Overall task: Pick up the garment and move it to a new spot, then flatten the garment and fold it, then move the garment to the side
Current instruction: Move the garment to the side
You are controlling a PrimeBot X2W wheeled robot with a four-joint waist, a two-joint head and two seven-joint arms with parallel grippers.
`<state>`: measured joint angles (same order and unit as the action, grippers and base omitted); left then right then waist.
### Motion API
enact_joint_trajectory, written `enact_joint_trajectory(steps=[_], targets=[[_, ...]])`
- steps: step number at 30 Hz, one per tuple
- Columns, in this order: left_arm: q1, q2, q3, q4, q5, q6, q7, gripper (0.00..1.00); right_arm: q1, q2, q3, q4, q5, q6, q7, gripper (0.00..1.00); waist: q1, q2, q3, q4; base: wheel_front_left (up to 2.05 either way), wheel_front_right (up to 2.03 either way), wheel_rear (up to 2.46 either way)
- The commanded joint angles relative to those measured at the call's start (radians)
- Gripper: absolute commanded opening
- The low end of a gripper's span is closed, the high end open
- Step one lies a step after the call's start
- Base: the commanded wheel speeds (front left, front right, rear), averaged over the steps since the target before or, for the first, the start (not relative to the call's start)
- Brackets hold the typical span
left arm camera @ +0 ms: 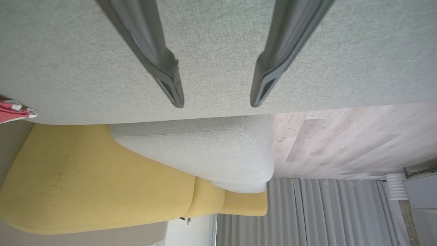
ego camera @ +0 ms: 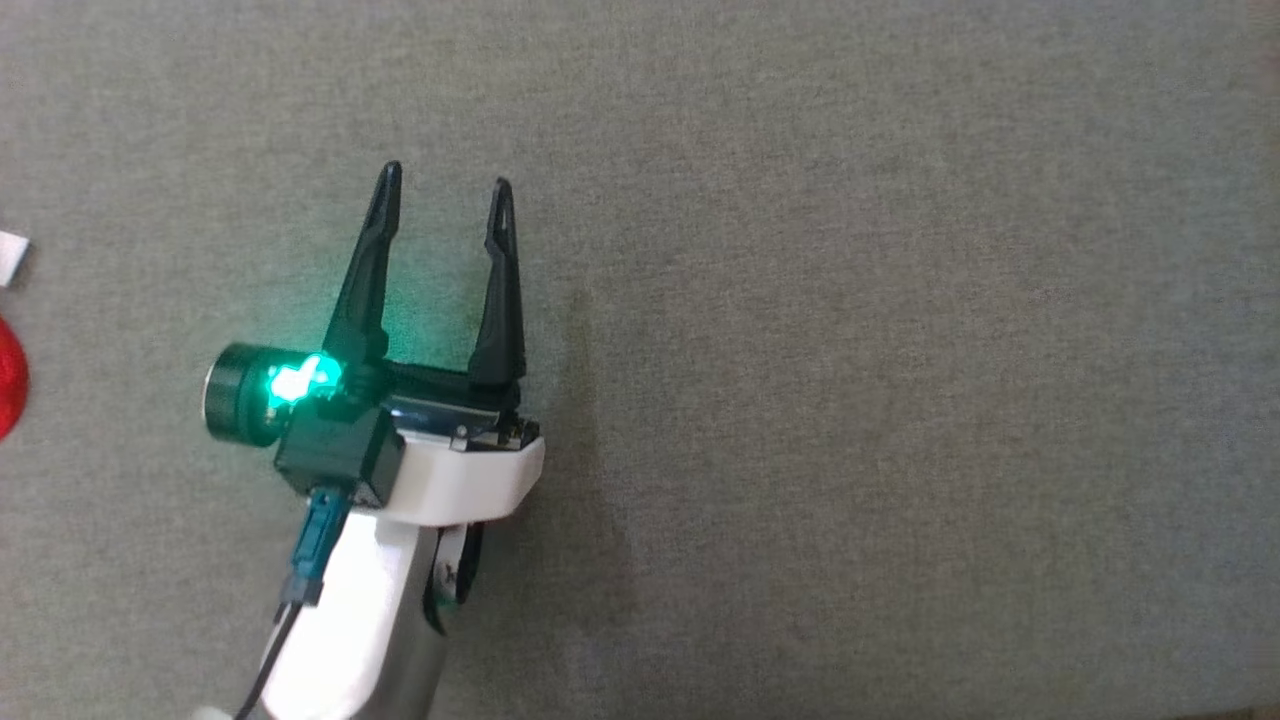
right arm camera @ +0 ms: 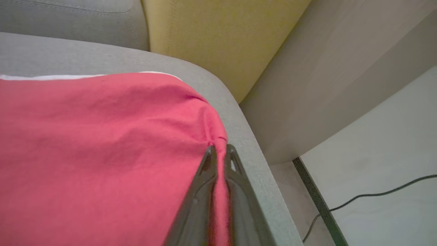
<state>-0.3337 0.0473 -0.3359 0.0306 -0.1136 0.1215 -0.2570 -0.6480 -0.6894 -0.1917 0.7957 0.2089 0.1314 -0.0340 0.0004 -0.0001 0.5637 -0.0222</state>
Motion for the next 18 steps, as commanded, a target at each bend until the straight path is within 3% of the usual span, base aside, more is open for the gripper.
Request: enact_joint_trajectory(steps=[1, 2, 3, 7, 8, 10, 18], targets=[[-0.004, 0.003, 0.02, -0.027, 0.004, -0.004, -0.005, 1.0, 0.01, -0.043, -0.008, -0.019, -0.013, -0.001, -0.006, 0.0, -0.0004, 0.0001, 0.016, 0.0, 0.0, 0.0, 0.0], [-0.007, 0.003, 0.019, -0.024, 0.002, -0.005, -0.005, 1.0, 0.008, -0.038, -0.027, -0.021, -0.038, -0.001, -0.007, 0.27, -0.0004, 0.0001, 0.015, 0.002, 0.0, 0.0, 0.0], [-0.01, 0.003, 0.018, -0.02, -0.001, -0.005, -0.005, 1.0, 0.006, -0.031, -0.047, -0.026, -0.067, -0.001, -0.015, 1.0, -0.0004, 0.0001, 0.012, 0.005, 0.0, 0.0, 0.0], [-0.006, 0.003, 0.018, -0.014, -0.008, -0.004, -0.005, 1.0, 0.011, 0.049, -0.115, -0.066, -0.198, -0.001, -0.048, 1.0, -0.0004, 0.0001, -0.03, 0.021, 0.0, 0.0, 0.0], [0.006, 0.003, 0.02, -0.008, -0.011, 0.0, -0.005, 1.0, 0.021, 0.121, -0.139, -0.098, -0.243, -0.001, -0.064, 1.0, -0.0004, 0.0001, -0.066, 0.03, 0.0, 0.0, 0.0], [0.022, 0.003, 0.023, 0.0, -0.012, 0.005, -0.005, 1.0, 0.042, 0.204, -0.14, -0.131, -0.271, -0.001, -0.085, 1.0, -0.0004, 0.0001, -0.104, 0.04, 0.0, 0.0, 0.0], [0.139, 0.003, 0.064, 0.066, -0.033, 0.033, -0.005, 1.0, 0.201, 0.464, 0.057, -0.148, -0.255, -0.001, -0.209, 1.0, -0.0004, 0.0001, -0.333, 0.079, 0.0, 0.0, 0.0]])
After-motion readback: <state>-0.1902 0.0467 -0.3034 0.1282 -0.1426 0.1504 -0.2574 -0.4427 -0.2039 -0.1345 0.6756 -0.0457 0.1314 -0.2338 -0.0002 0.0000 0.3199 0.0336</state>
